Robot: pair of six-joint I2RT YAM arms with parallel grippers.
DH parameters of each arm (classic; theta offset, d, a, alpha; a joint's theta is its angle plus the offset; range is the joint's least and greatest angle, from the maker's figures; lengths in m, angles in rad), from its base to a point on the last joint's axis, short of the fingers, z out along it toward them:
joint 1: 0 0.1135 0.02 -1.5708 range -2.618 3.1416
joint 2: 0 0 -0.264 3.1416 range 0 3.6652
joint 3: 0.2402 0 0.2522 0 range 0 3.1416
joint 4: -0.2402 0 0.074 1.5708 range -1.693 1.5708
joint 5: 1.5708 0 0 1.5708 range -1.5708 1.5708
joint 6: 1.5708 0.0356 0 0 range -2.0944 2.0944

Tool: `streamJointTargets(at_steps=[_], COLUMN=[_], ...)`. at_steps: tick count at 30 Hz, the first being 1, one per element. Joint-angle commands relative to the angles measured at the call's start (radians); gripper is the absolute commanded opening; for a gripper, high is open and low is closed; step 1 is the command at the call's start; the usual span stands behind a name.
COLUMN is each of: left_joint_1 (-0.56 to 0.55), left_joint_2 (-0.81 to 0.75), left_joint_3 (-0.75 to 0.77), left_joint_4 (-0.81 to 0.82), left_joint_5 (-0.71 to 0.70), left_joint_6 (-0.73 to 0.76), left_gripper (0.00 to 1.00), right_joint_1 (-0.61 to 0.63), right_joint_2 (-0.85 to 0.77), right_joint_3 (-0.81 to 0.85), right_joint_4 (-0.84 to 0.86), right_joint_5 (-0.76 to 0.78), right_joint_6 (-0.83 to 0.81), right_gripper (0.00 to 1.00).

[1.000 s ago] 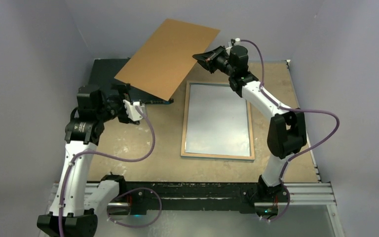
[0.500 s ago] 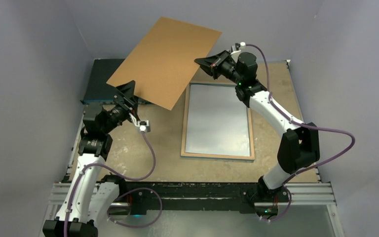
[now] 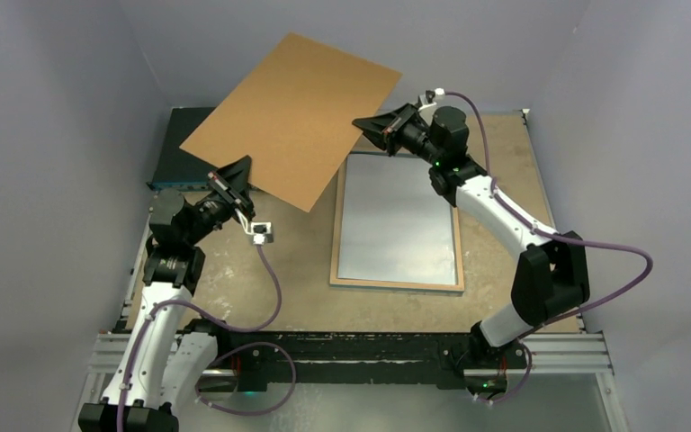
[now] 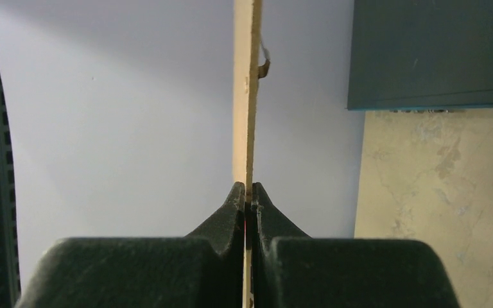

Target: Put the photo into the frame

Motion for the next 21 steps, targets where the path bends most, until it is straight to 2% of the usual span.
streamJointTargets(at_steps=[1, 5, 6, 8, 12, 15, 17, 18, 21], left_joint_1=[-0.006, -0.006, -0.005, -0.006, -0.005, -0.005, -0.006, -0.006, -0.005], left_joint_2=[-0.012, -0.016, -0.013, -0.016, -0.045, -0.051, -0.038, -0.03, -0.017], left_joint_3=[0.024, 0.089, 0.113, 0.134, 0.143, 0.179, 0.225, 0.249, 0.3], left_joint_4=[0.087, -0.045, -0.117, -0.159, -0.227, -0.332, -0.432, -0.479, -0.547], left_joint_5=[0.043, 0.053, 0.052, 0.052, 0.087, 0.102, 0.098, 0.094, 0.083], left_joint_6=[-0.021, -0.022, -0.021, -0.025, 0.004, 0.049, 0.077, 0.085, 0.066], left_gripper=[0.0, 0.0, 0.0, 0.0, 0.0, 0.0, 0.0, 0.0, 0.0], right_joint_1=[0.011, -0.005, -0.006, -0.006, -0.006, -0.007, -0.007, -0.007, -0.006], right_joint_2=[-0.056, -0.027, -0.018, 0.009, 0.017, -0.039, -0.11, -0.16, -0.252], right_joint_3=[0.011, 0.104, 0.125, 0.2, 0.334, 0.352, 0.293, 0.247, 0.12], right_joint_4=[0.075, -0.074, -0.084, -0.217, -0.546, -0.681, -0.692, -0.686, -0.648], right_joint_5=[-0.097, -0.192, -0.237, -0.294, -0.307, -0.255, -0.196, -0.119, -0.033], right_joint_6=[-0.07, -0.334, -0.422, -0.604, -0.994, -1.26, -1.429, -1.532, -1.646], right_gripper=[0.04, 0.41, 0.49, 0.58, 0.66, 0.71, 0.73, 0.77, 0.83])
